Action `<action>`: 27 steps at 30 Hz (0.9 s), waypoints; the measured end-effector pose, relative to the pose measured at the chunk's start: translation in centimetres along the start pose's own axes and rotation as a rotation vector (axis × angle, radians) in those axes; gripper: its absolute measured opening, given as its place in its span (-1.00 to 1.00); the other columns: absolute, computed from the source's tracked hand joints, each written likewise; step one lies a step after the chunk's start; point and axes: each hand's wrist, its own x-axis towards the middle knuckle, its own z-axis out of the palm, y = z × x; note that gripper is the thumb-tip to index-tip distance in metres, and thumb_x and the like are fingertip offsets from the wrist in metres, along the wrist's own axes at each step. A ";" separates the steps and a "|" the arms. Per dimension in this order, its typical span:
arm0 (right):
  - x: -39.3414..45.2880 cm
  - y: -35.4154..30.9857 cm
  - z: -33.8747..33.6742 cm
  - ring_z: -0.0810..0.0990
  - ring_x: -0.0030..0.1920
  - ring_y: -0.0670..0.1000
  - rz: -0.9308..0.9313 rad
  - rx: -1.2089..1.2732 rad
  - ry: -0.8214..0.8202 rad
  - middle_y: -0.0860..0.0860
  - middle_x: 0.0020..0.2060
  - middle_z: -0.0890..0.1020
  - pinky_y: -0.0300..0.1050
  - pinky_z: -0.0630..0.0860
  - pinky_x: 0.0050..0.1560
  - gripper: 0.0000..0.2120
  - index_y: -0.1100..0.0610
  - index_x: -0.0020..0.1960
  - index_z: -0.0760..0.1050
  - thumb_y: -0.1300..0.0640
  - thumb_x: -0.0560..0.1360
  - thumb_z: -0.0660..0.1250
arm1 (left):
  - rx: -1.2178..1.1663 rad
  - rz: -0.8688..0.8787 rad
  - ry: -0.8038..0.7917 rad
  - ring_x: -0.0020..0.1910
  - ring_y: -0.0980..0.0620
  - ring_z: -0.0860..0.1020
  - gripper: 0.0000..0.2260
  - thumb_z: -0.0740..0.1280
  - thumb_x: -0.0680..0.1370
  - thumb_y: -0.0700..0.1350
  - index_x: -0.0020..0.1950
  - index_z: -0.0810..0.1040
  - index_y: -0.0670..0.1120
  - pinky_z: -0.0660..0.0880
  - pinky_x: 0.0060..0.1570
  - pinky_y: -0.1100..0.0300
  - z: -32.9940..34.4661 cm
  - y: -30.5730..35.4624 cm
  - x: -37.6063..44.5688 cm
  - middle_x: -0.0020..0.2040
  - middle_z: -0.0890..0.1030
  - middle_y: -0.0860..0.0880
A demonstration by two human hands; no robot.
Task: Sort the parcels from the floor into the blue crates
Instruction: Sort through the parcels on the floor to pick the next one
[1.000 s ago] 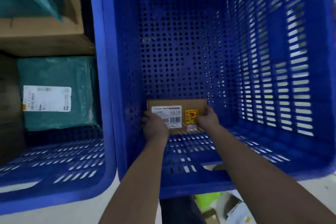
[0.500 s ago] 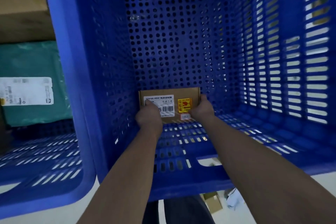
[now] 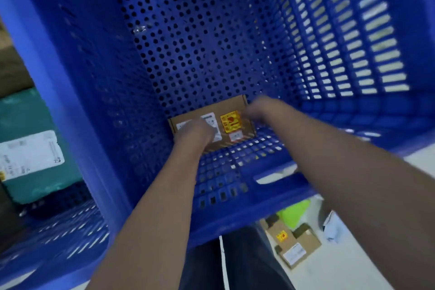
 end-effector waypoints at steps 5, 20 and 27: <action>-7.3 2.7 -7.1 0.65 -0.12 0.08 -0.372 0.871 0.172 0.17 -0.05 0.66 -0.05 0.58 0.03 -0.82 0.18 0.05 0.53 0.10 0.55 0.26 | -0.042 0.299 0.197 -0.33 0.02 0.38 -0.80 0.15 0.58 -0.10 -0.24 0.31 -0.07 0.39 -0.26 0.16 -3.0 3.4 -5.9 -0.26 0.40 -0.03; -9.1 34.3 11.2 0.67 -0.20 0.01 -0.362 2.754 0.548 0.06 -0.20 0.67 -0.14 0.49 0.10 -0.78 0.14 -0.36 0.59 0.22 0.07 0.59 | 0.675 1.290 0.071 0.09 -0.06 0.50 -0.75 0.09 0.59 -0.08 0.22 0.42 -0.09 0.30 -0.17 0.12 20.5 14.6 -19.5 0.11 0.53 -0.05; -4.1 37.7 23.5 0.56 -0.28 -0.03 0.382 2.448 0.182 0.02 -0.31 0.63 -0.23 0.51 -0.24 -0.86 0.13 -0.18 0.44 0.16 0.54 0.20 | 1.084 0.506 -0.306 0.16 -0.15 0.52 -0.73 0.13 0.61 -0.05 0.21 0.43 -0.16 0.43 0.12 0.06 27.6 8.0 -5.8 0.20 0.54 -0.17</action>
